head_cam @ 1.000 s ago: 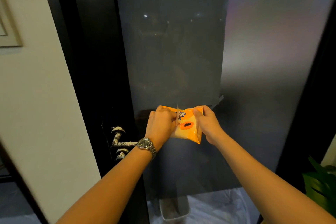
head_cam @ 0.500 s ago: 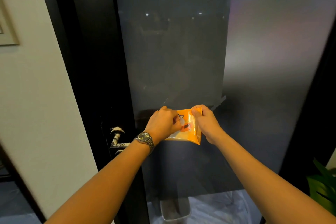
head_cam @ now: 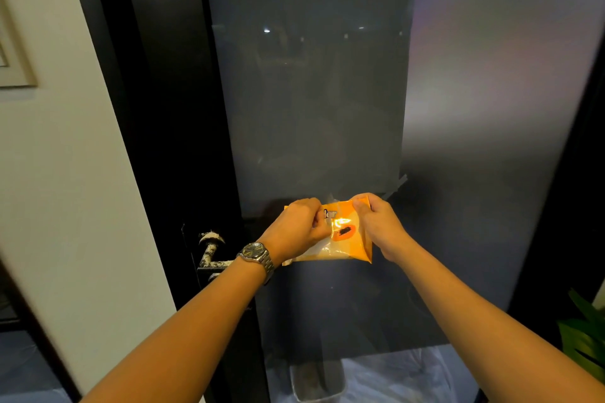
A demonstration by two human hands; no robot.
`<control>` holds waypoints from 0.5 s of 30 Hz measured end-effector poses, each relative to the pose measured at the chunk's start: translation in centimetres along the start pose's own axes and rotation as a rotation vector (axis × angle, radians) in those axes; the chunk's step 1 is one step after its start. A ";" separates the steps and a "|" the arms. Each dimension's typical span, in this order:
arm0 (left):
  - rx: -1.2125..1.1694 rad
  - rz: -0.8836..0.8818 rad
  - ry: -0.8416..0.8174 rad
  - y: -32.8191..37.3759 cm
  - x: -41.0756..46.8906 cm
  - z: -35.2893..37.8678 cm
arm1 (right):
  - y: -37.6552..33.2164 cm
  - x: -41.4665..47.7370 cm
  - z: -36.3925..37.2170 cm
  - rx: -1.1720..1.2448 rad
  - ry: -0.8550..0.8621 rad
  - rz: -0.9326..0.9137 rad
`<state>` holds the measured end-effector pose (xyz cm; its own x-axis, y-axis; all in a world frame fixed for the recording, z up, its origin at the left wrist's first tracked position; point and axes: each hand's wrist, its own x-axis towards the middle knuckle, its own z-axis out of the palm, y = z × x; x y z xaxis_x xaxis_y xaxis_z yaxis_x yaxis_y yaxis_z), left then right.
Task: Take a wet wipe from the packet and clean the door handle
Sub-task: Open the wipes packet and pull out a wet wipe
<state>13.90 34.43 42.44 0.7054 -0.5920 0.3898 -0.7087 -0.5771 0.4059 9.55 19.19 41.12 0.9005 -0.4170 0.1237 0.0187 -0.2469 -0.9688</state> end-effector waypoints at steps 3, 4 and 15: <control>-0.058 0.008 0.010 0.1 -0.1 0.4 | 0.2 0.1 -0.2 -0.001 0.040 0.020; -0.077 0.018 0.016 0.0 -0.2 0.5 | 0.1 0.1 -0.3 0.001 0.052 0.027; -0.043 0.139 0.021 0.9 -0.3 0.1 | 0.2 0.0 -1.2 0.052 0.093 0.061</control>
<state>13.10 34.04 42.60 0.6006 -0.6525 0.4620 -0.7988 -0.4650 0.3817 9.06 18.10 41.21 0.8565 -0.5097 0.0807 -0.0108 -0.1741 -0.9847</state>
